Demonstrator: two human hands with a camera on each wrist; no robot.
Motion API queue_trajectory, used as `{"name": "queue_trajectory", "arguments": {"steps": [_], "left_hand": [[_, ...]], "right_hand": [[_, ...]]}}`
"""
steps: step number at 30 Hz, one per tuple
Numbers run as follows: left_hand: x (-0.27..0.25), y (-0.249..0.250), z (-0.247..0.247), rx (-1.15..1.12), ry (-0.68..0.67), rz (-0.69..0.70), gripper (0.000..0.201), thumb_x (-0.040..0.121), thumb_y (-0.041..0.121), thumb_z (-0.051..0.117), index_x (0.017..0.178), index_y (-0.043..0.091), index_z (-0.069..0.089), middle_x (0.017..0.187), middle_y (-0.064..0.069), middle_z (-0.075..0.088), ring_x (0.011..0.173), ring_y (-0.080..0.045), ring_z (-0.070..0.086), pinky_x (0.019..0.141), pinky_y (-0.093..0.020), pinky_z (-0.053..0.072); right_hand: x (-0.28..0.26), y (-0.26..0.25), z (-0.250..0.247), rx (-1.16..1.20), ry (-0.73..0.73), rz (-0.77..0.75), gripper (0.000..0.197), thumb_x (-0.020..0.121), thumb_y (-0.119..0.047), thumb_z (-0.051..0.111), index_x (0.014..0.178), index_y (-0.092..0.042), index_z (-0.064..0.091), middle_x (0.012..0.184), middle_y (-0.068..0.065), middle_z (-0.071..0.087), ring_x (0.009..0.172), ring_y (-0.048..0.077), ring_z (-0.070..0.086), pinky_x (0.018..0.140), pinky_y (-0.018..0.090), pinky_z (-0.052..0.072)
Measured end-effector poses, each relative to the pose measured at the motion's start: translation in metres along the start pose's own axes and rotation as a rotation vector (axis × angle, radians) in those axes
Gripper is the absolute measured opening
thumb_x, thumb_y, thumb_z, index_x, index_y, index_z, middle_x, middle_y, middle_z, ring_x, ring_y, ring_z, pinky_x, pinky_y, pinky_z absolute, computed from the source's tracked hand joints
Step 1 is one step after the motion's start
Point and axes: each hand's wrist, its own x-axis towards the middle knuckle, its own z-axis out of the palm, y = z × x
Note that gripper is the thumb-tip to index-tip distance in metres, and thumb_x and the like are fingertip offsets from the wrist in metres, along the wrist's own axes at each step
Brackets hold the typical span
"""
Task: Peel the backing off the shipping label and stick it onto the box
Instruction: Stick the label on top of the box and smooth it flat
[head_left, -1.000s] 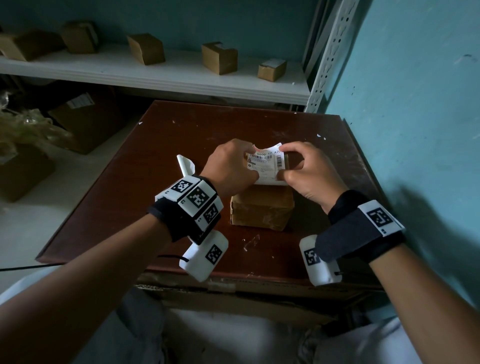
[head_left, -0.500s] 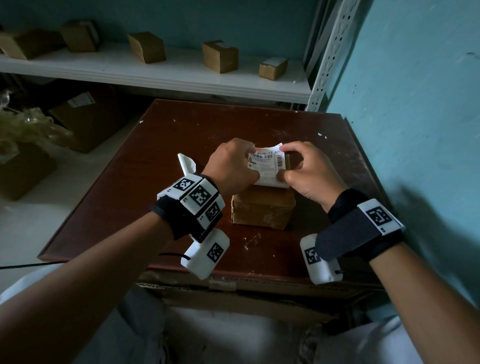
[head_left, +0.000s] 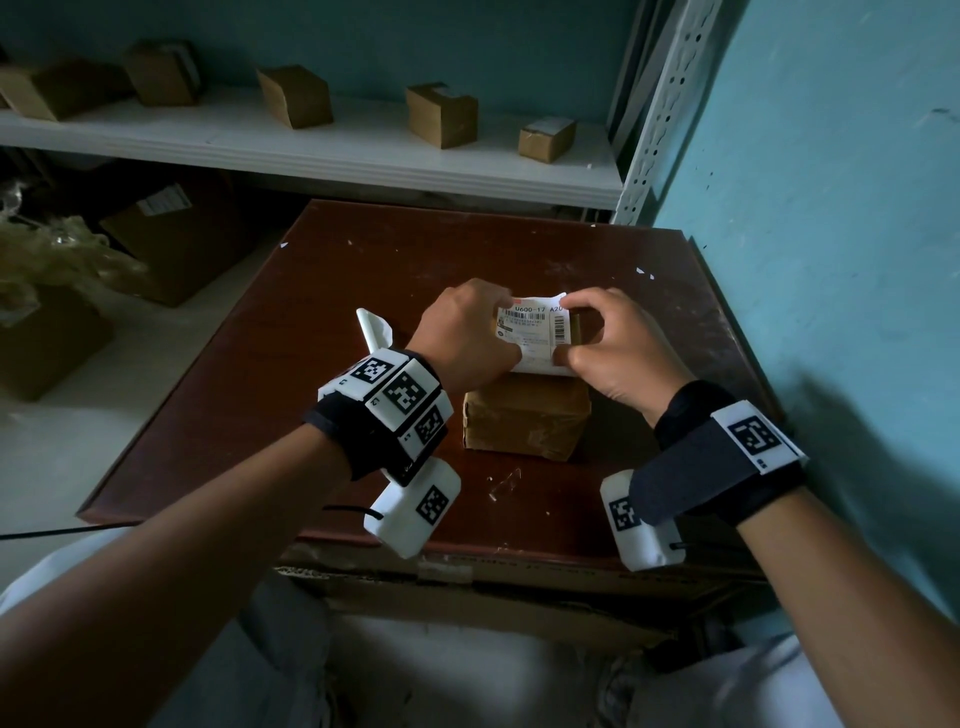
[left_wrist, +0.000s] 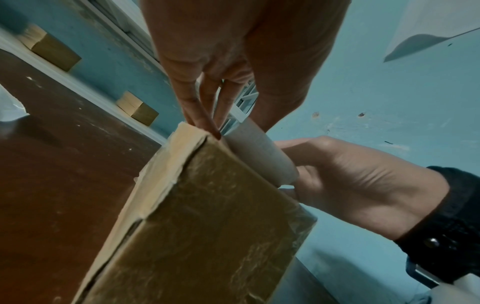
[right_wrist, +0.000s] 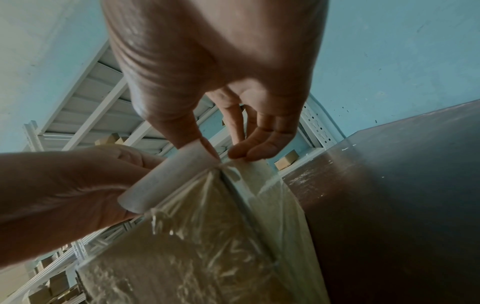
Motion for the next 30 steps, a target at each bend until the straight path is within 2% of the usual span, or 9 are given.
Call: {"name": "queue_trajectory", "arguments": {"steps": [3,5,9,12,17,23,27,30], "left_hand": [[-0.0007,0.0014,-0.0008,-0.006,0.003,0.001,0.037,0.081,0.012,0.068,0.117,0.006,0.062,0.126,-0.006,0.06,0.111,-0.019,0.057,0.079,-0.022,0.047],[-0.0009,0.0022,-0.0004,-0.01,0.0,0.0,0.038,0.08,0.013,0.068,0.117,0.005,0.062,0.125,-0.006,0.06,0.111,-0.02,0.057,0.083,-0.025,0.048],[0.0009,0.0005,0.0021,-0.003,0.003,-0.007,0.048,0.079,0.015,0.07,0.125,0.009,0.058,0.131,-0.004,0.057,0.117,-0.018,0.054,0.084,-0.02,0.042],[0.0014,-0.0018,0.0034,0.011,0.002,-0.006,0.052,0.079,0.018,0.07,0.129,0.01,0.056,0.134,-0.003,0.055,0.122,-0.017,0.051,0.092,-0.023,0.042],[0.0013,-0.0031,0.0016,0.046,0.004,-0.007,0.055,0.08,0.02,0.071,0.131,0.012,0.054,0.136,-0.002,0.054,0.124,-0.017,0.049,0.092,-0.022,0.039],[0.0003,-0.0034,0.0015,0.057,0.002,0.003,0.051,0.08,0.02,0.071,0.129,0.012,0.056,0.138,-0.001,0.053,0.125,-0.017,0.048,0.088,-0.018,0.036],[0.0006,-0.0045,0.0016,0.043,0.001,-0.007,0.042,0.081,0.019,0.07,0.121,0.013,0.061,0.138,0.0,0.052,0.124,-0.017,0.048,0.083,-0.018,0.035],[0.0018,-0.0057,0.0023,0.046,-0.007,-0.008,0.038,0.081,0.019,0.07,0.118,0.013,0.063,0.138,-0.001,0.052,0.124,-0.018,0.047,0.083,-0.017,0.035]], "right_hand": [[0.0003,0.0001,0.0006,-0.007,-0.001,-0.005,0.054,0.079,-0.016,0.072,0.13,-0.018,0.055,0.12,-0.001,0.049,0.098,0.016,0.051,0.067,0.018,0.038],[0.0004,0.0,0.0003,-0.004,-0.003,-0.002,0.053,0.079,-0.016,0.072,0.13,-0.018,0.055,0.121,0.0,0.048,0.1,0.018,0.053,0.069,0.02,0.04],[-0.0002,-0.0007,-0.0002,-0.016,-0.003,0.005,0.053,0.079,-0.015,0.071,0.13,-0.018,0.055,0.125,0.0,0.047,0.108,0.021,0.054,0.076,0.026,0.043],[-0.0006,-0.0014,-0.0003,-0.018,0.001,0.008,0.053,0.079,-0.015,0.071,0.13,-0.017,0.056,0.125,0.001,0.047,0.109,0.022,0.054,0.078,0.027,0.044],[-0.0012,-0.0033,-0.0007,-0.018,0.011,0.017,0.053,0.079,-0.016,0.072,0.129,-0.018,0.056,0.127,0.001,0.047,0.112,0.021,0.053,0.088,0.032,0.05],[-0.0033,-0.0046,-0.0009,-0.026,0.002,0.027,0.053,0.08,-0.018,0.071,0.13,-0.018,0.055,0.121,-0.001,0.041,0.111,0.022,0.053,0.089,0.032,0.05],[-0.0047,-0.0053,-0.0008,-0.027,0.0,0.032,0.048,0.082,-0.02,0.071,0.127,-0.018,0.057,0.118,-0.002,0.037,0.109,0.022,0.053,0.09,0.031,0.049],[-0.0053,-0.0056,-0.0017,-0.028,0.0,0.041,0.046,0.083,-0.021,0.071,0.127,-0.019,0.057,0.119,-0.001,0.036,0.109,0.021,0.052,0.086,0.025,0.045]]}}
